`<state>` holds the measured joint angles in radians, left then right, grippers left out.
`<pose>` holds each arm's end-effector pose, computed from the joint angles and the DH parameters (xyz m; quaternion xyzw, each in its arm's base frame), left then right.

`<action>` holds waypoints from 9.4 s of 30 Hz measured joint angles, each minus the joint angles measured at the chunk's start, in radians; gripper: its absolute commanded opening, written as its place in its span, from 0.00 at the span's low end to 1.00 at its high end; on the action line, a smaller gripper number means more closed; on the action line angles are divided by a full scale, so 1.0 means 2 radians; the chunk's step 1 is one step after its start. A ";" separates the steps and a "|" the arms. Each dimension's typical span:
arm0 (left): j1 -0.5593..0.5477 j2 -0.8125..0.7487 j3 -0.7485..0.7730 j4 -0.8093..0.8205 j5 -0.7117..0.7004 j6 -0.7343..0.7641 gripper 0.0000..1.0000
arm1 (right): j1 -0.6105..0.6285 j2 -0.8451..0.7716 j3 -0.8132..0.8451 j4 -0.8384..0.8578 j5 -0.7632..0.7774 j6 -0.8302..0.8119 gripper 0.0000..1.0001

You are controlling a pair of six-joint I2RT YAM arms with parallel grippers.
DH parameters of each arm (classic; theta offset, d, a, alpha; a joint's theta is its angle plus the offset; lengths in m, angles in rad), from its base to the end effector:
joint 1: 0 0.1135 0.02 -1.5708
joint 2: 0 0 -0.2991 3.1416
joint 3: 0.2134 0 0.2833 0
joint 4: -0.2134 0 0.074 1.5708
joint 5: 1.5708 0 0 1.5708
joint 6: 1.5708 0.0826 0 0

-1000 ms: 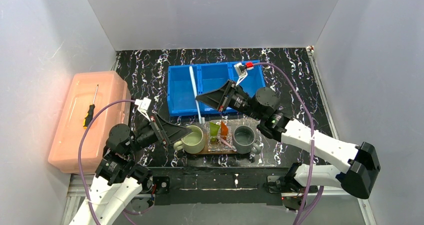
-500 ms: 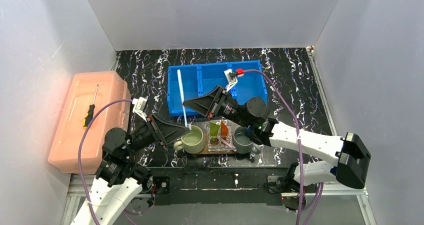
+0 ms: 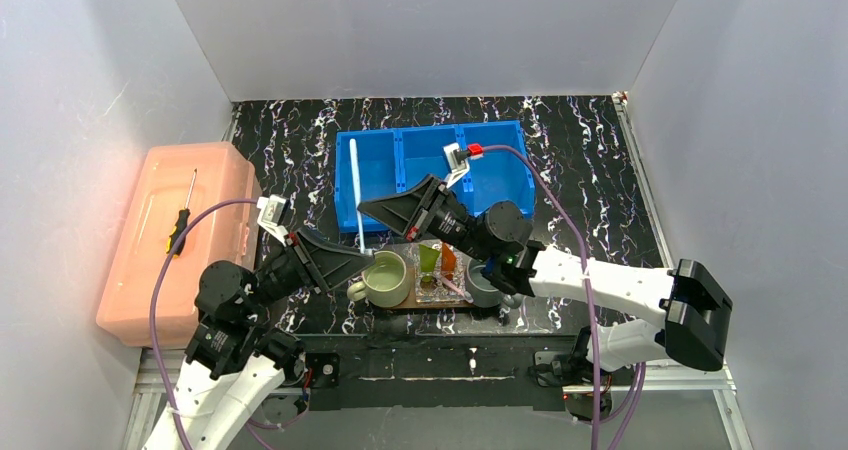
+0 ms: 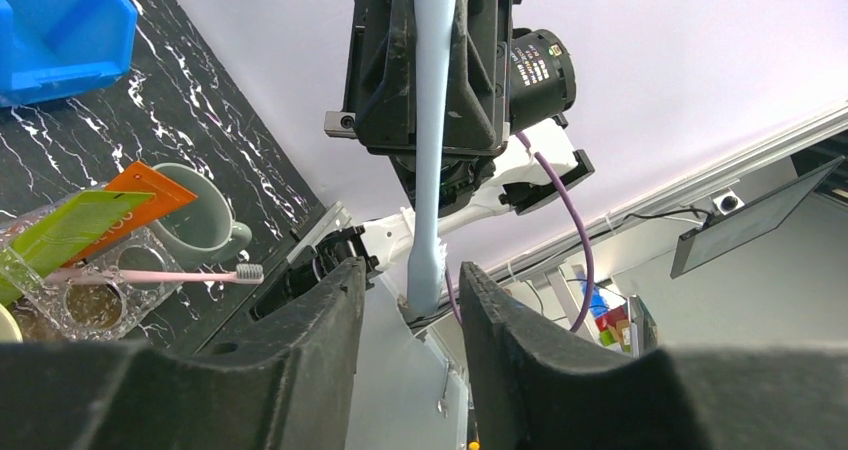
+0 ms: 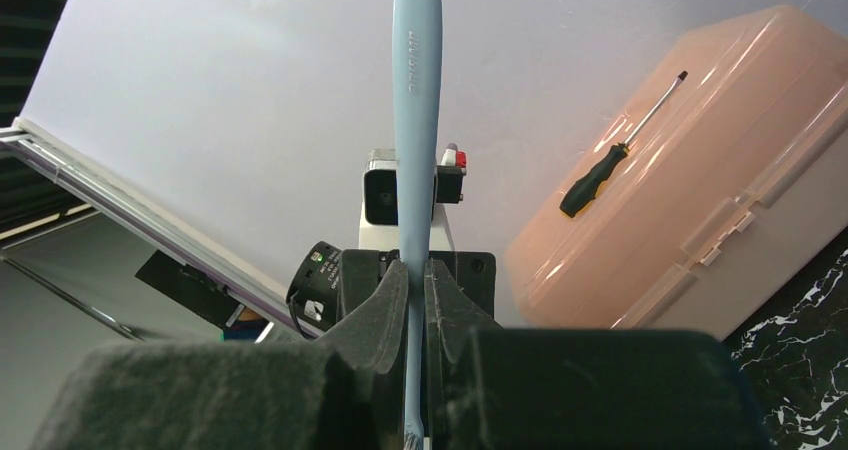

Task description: Prepare toiletry sets of a toothbrush and toothpaste on the tray

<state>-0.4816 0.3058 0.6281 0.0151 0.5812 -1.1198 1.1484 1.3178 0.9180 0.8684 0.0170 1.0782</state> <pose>0.0795 -0.0927 0.3955 0.0481 0.5995 -0.6764 0.4252 0.1502 0.3307 0.4213 -0.0111 0.5235 0.7623 0.3803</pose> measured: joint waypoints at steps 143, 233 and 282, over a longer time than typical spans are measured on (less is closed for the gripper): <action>0.000 0.089 0.109 -0.390 0.204 0.321 0.57 | -0.136 -0.076 0.062 -0.403 -0.424 -0.185 0.01; 0.000 -0.003 -0.025 -0.009 -0.049 -0.082 0.29 | -0.111 -0.289 -0.275 -0.008 -0.071 -0.004 0.01; 0.000 0.002 0.061 -0.184 -0.040 0.040 0.00 | -0.092 -0.371 -0.233 -0.223 -0.003 -0.136 0.73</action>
<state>-0.4816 0.3088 0.7498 -0.3523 0.5003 -1.0397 0.9646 0.5766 0.4530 0.4232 0.0101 0.8059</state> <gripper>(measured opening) 0.092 0.720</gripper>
